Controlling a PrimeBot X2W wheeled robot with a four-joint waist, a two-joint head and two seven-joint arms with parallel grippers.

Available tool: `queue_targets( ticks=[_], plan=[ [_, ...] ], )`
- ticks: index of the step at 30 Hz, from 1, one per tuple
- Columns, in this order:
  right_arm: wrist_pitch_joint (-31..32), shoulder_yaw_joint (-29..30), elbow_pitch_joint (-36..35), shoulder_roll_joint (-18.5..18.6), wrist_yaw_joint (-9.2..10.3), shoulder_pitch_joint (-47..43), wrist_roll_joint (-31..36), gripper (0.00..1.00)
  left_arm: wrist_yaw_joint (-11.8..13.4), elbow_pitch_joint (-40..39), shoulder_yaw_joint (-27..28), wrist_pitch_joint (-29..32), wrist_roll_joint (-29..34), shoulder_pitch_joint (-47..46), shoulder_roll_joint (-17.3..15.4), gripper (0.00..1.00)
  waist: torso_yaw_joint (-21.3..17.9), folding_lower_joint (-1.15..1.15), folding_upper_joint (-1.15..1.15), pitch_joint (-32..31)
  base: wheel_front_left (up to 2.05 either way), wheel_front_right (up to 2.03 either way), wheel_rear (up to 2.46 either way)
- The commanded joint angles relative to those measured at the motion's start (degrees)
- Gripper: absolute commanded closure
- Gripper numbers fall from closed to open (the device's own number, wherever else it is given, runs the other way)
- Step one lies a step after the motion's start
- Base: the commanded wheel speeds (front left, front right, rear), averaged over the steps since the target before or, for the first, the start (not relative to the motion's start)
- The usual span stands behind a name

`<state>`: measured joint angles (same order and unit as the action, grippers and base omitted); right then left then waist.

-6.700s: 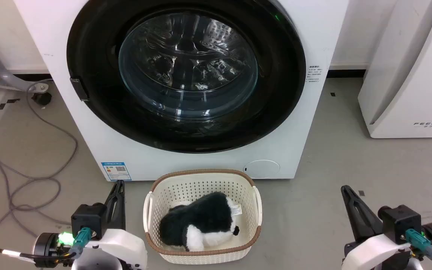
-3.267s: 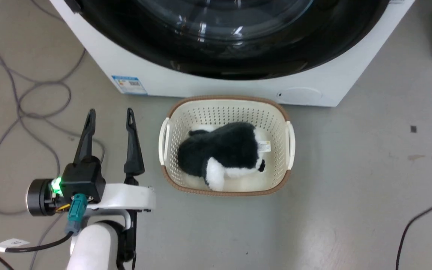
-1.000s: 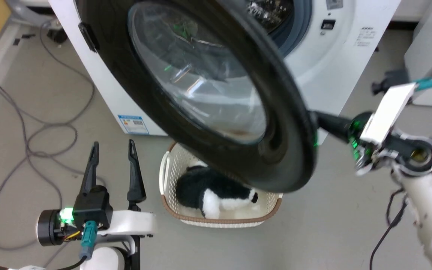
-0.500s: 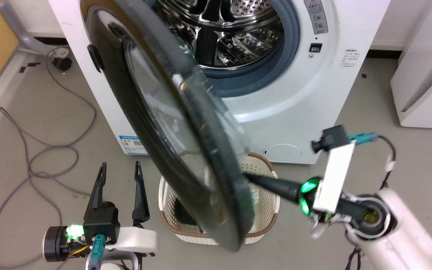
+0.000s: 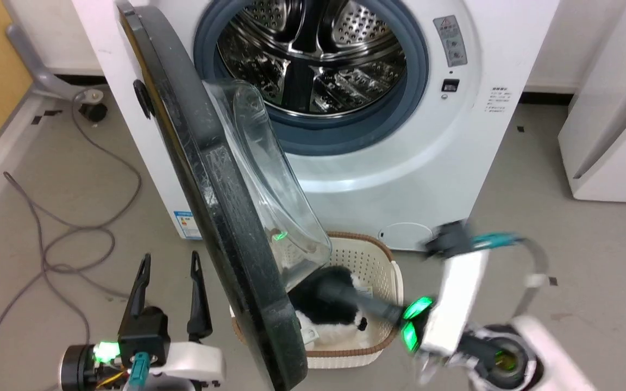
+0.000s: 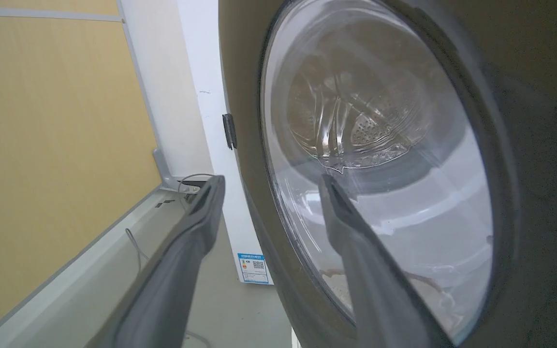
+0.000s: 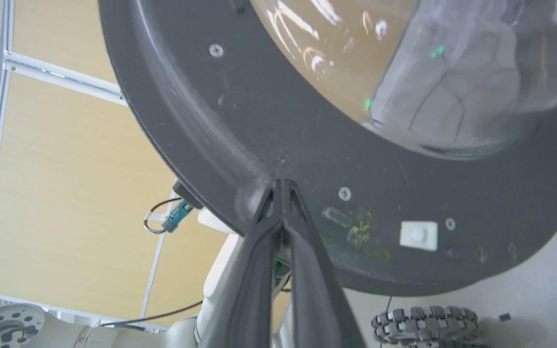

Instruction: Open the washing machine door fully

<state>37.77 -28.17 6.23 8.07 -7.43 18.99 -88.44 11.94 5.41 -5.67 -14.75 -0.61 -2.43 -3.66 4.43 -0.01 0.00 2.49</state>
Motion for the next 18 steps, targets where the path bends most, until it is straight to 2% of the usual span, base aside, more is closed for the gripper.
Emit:
queue_targets(
  ticks=[1,5,9,11,12,15,18],
  plan=[
    [-5.09,2.87,-1.48,0.13,-0.06,-0.52,1.98,1.00,0.04,0.18,0.39,-0.25,-0.24,0.96,-0.31,0.00,-0.22,0.01,0.00,-0.48,0.00,0.00,0.00],
    [-23.54,7.62,-4.44,1.45,-0.06,0.39,12.05,1.00,0.04,0.09,0.80,-0.25,-0.27,1.26,-0.48,0.00,-0.71,0.01,0.00,-0.86,0.00,0.00,0.00],
    [-40.85,5.07,-6.04,6.30,-0.06,1.12,23.64,1.00,0.03,-0.11,1.13,-0.25,-0.20,1.51,-0.70,0.00,-1.47,0.01,0.00,-1.01,0.00,0.00,0.00],
    [-48.78,3.15,-5.16,10.13,-0.06,1.47,30.45,1.00,0.02,-0.16,1.26,-0.25,-0.18,1.66,-0.80,0.00,-1.84,0.01,0.00,-1.07,0.00,0.00,0.00],
    [-48.78,3.15,-5.16,10.13,-0.06,1.47,30.45,1.00,0.02,-0.16,1.26,-0.25,-0.18,1.66,-0.80,0.00,-1.84,0.01,0.00,-1.07,0.00,0.00,0.00],
    [-52.54,2.86,-2.66,13.33,-0.06,1.55,41.51,1.00,0.13,-0.31,1.53,-0.25,-0.17,1.92,-0.86,0.00,-2.44,0.01,0.00,-1.19,0.00,0.00,0.00],
    [-52.72,9.31,-4.46,11.86,-0.06,-0.25,53.47,1.00,0.28,-0.59,1.87,-0.25,-0.21,2.24,-0.92,0.00,-3.09,0.01,0.00,-1.21,0.00,0.00,0.00]
  ],
)
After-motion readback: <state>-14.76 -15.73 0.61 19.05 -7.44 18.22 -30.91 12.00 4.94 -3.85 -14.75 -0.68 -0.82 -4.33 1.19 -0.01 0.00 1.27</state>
